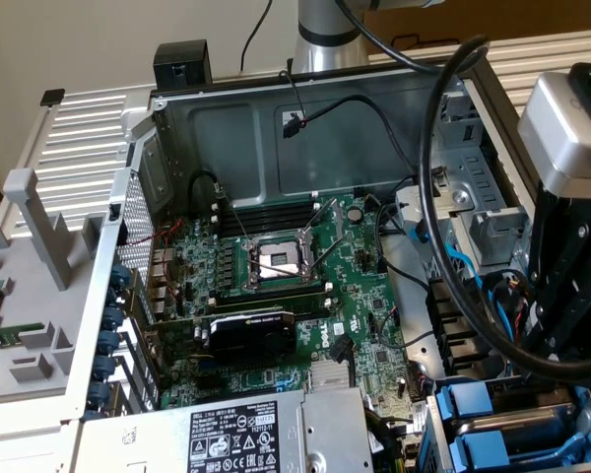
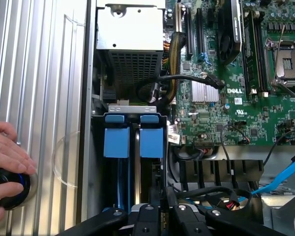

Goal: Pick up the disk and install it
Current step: 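Insert the second disk wire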

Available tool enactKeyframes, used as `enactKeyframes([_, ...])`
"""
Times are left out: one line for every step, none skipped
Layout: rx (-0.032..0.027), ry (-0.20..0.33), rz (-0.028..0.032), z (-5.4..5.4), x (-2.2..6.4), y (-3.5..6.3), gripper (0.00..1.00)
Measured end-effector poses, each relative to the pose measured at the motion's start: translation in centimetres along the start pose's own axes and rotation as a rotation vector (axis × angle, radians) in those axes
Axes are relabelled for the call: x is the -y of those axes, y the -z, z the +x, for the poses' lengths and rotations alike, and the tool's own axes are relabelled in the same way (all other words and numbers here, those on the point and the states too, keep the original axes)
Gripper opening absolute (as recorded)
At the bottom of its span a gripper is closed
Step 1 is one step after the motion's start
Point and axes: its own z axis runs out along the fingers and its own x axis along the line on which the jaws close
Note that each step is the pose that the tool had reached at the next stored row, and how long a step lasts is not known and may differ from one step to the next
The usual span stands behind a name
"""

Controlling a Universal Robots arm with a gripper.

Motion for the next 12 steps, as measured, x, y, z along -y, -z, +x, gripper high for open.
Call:
enactKeyframes([-0.0001, 0.0, 0.0, 0.0, -0.01, 0.0, 0.16])
enactKeyframes([-0.0001, 0.0, 0.0, 0.0, -0.02, 0.0, 0.16])
enactKeyframes([-0.0001, 0.0, 0.0, 0.0, -0.03, -0.01, 0.16])
enactKeyframes([0.0, 0.0, 0.0, 0.0, -0.03, -0.01, 0.16])
enactKeyframes([0.0, 0.0, 0.0, 0.0, -0.03, -0.01, 0.16])
enactKeyframes([0.0, 0.0, 0.0, 0.0, -0.03, -0.01, 0.16])
enactKeyframes([0.0, 0.0, 0.0, 0.0, -0.03, -0.02, 0.16])
enactKeyframes([-0.0001, 0.0, 0.0, 0.0, -0.03, -0.02, 0.16])
enactKeyframes([0.0, 0.0, 0.0, 0.0, -0.03, -0.02, 0.16])
enactKeyframes([-0.0001, 0.0, 0.0, 0.0, -0.03, -0.02, 0.16])
enactKeyframes([-0.0001, 0.0, 0.0, 0.0, -0.03, -0.02, 0.16])
enactKeyframes([-0.0001, 0.0, 0.0, 0.0, -0.03, -0.03, 0.16])
